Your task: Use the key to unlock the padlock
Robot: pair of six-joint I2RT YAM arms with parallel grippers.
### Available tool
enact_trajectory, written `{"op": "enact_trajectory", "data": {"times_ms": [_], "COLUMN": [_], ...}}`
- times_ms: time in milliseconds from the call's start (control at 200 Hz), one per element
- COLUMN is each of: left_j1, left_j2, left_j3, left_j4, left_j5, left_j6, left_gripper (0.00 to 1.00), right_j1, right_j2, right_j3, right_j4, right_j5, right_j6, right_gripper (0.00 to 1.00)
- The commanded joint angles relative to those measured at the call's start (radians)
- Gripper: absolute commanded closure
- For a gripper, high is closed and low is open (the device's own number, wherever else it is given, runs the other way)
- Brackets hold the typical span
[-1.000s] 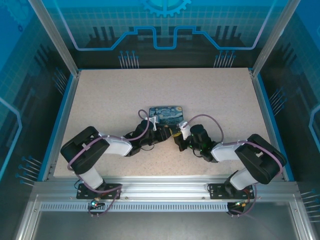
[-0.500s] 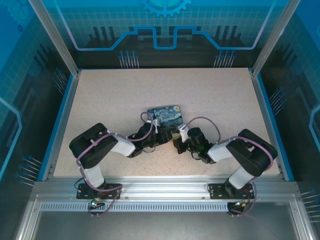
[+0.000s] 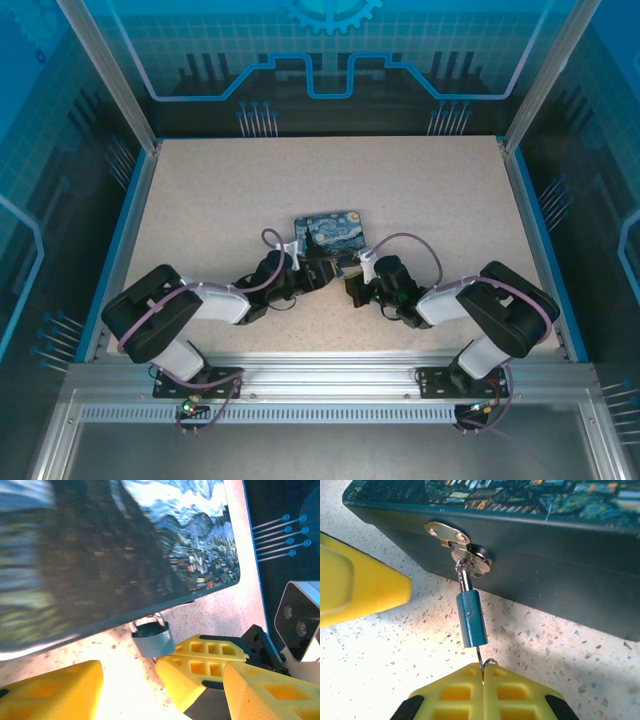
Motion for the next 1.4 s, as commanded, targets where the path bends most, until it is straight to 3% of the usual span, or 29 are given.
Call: {"op": "enact_trajectory", "data": {"times_ms": [0, 365, 705, 1035, 1395], "left_j1": [0.036, 0.039, 0.03, 0.007, -0.004], "left_j2": [0.0, 0.105, 0.363, 0.356, 0.394], "left_j3": [-0.079, -0.106, -0.089, -0.054, -0.025], "left_j4": [0.114, 0.318, 0.642, 0.565, 0.59], "left_j5": [0.011, 0.018, 0.044, 0.042, 0.027], "left_j6": [-0.093, -0.2, -0.345, -0.331, -0.347], "left_gripper": [0.36, 0.4, 0.49, 0.5, 0.56], "right_j1": [0.021, 0.041, 0.056, 0.065, 0.073], "right_j2": [-0.026, -0.025, -0.038, -0.029, -0.022], "right_j3": [0.029, 0.046, 0.075, 0.095, 0.113], "right_j4": [-0.04, -0.057, -0.09, -0.1, -0.102], "right_j5": [0.006, -0.03, -0.029, -0.027, -0.04], "right_j6": [0.09, 0.297, 0.369, 0.372, 0.403], "right_gripper": [1.0, 1.0, 1.0, 1.0, 1.0]}}
